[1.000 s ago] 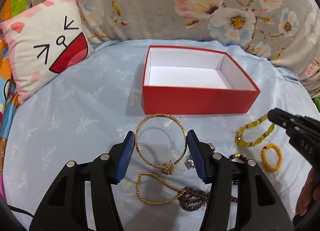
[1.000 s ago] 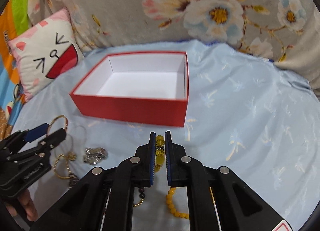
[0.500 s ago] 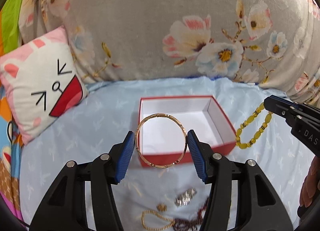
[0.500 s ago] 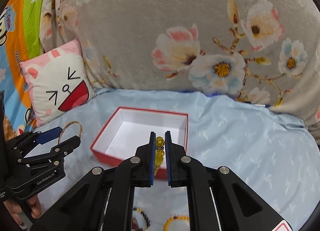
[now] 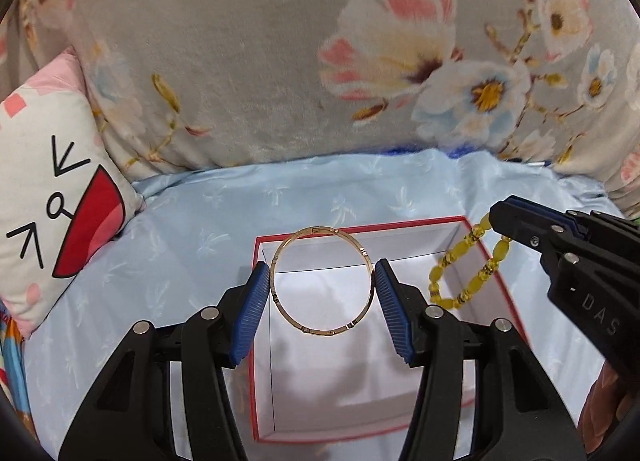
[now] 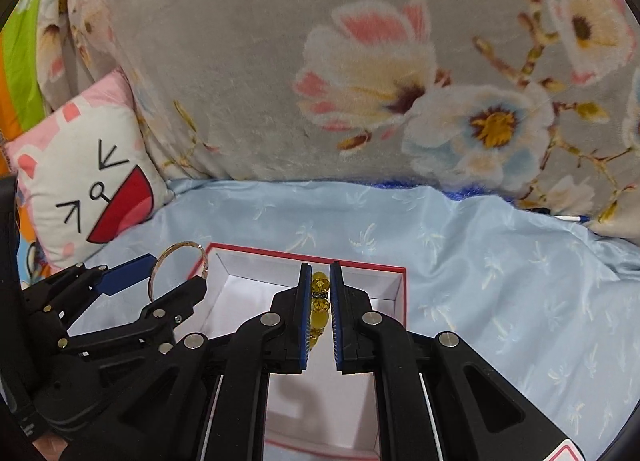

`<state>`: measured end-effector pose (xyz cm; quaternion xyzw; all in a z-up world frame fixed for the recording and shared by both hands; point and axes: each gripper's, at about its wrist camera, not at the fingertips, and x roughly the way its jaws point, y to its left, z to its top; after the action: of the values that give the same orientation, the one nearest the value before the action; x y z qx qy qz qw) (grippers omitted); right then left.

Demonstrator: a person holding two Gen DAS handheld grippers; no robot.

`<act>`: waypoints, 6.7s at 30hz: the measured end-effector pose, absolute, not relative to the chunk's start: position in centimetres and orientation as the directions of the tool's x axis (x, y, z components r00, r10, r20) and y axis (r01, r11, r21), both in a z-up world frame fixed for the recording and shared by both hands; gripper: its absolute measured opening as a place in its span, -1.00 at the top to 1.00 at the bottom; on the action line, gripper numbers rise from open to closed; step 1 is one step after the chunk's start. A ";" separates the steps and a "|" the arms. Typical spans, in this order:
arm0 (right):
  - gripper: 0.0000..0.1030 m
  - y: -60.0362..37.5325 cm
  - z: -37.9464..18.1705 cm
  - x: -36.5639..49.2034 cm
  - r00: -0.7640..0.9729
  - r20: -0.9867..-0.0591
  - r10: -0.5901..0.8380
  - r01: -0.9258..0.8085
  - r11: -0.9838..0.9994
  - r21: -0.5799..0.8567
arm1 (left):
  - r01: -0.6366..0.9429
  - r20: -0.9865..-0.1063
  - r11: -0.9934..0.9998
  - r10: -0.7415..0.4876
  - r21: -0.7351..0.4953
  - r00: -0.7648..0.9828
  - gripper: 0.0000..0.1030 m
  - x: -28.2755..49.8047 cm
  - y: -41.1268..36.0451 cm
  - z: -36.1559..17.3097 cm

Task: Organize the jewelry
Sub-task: 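Carry the bangle and yellow bracelet with both tools over the red box, then open both tools to drop the bangle and yellow bracelet into the box, then move both tools back toward the remaining jewelry, then grasp the garnet bead strand with the left tool while the right tool grasps the orange bracelet, then carry the garnet strand and orange bracelet with both tools into the red box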

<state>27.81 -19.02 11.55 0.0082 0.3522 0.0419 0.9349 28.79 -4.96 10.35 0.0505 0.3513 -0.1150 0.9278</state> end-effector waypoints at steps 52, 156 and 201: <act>0.02 -21.4 8.6 26.3 0.754 -0.657 -0.007 0.004 1.000 -0.006 | 0.214 -0.674 0.976 -0.127 0.047 0.727 -0.27 28.7 -3.3 7.6; 0.86 -21.3 6.2 3.4 0.726 -0.688 0.000 0.053 0.997 0.056 | 0.230 -0.666 0.959 -0.279 -0.163 0.692 0.87 4.9 0.5 3.6; 0.86 -20.0 8.4 23.1 0.740 -0.673 -0.004 0.017 1.000 0.014 | 0.251 -0.634 0.962 -0.263 -0.111 0.728 0.87 24.7 -3.2 8.5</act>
<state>23.10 -20.04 8.37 0.0095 0.3605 -0.0057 0.9327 24.66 -3.21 8.49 -0.0087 0.3422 -0.1382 0.9294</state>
